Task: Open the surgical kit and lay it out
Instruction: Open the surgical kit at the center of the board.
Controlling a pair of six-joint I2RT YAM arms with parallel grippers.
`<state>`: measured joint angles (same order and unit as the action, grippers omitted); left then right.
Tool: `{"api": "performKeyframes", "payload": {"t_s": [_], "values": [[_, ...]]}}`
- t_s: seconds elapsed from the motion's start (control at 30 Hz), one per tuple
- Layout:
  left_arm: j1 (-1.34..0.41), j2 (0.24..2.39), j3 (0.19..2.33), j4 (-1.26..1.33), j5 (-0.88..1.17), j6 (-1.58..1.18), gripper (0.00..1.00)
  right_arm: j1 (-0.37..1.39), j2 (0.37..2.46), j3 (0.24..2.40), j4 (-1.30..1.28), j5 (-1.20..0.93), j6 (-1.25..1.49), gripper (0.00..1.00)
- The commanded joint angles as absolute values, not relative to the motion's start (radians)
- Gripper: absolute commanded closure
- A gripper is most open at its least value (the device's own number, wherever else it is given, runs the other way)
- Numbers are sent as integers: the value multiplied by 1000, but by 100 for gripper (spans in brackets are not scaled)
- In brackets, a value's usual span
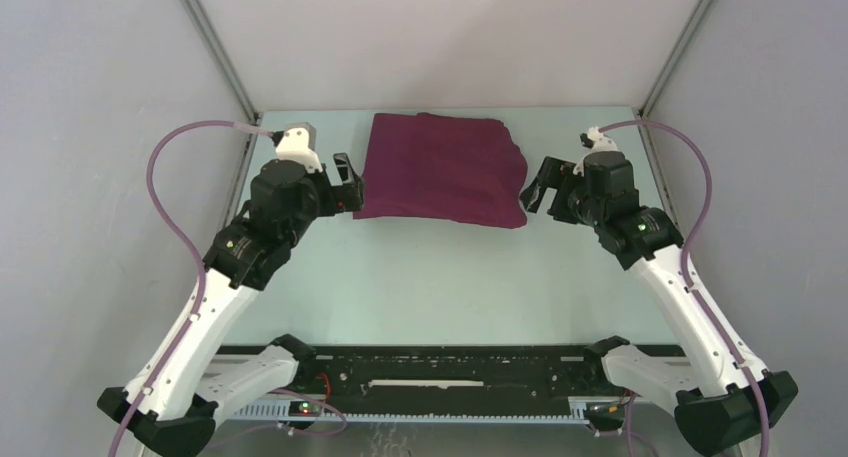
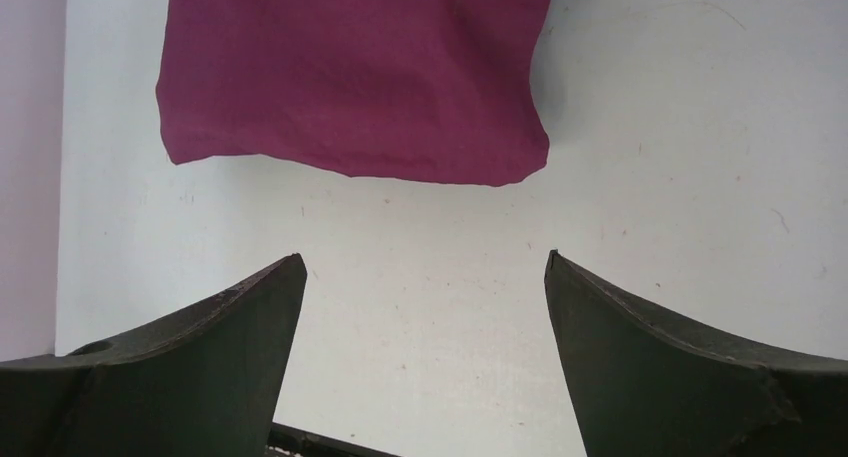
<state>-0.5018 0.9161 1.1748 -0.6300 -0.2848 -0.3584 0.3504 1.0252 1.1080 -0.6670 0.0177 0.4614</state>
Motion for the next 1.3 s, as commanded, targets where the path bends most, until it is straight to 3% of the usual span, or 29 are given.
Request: {"api": "performKeyframes", "payload": {"t_s": [0.0,0.4,1.27], "values": [[-505,899,1214,-594,-280,-337,0,336,1040,1150,-621,11,475,0],[-503,978,1234,-605,-257,-342,0,216,1226,1149,-428,-144,537,0],[-489,1133,1366,-601,-181,-360,0,8,1892,1288,83,-492,688,0]]}}
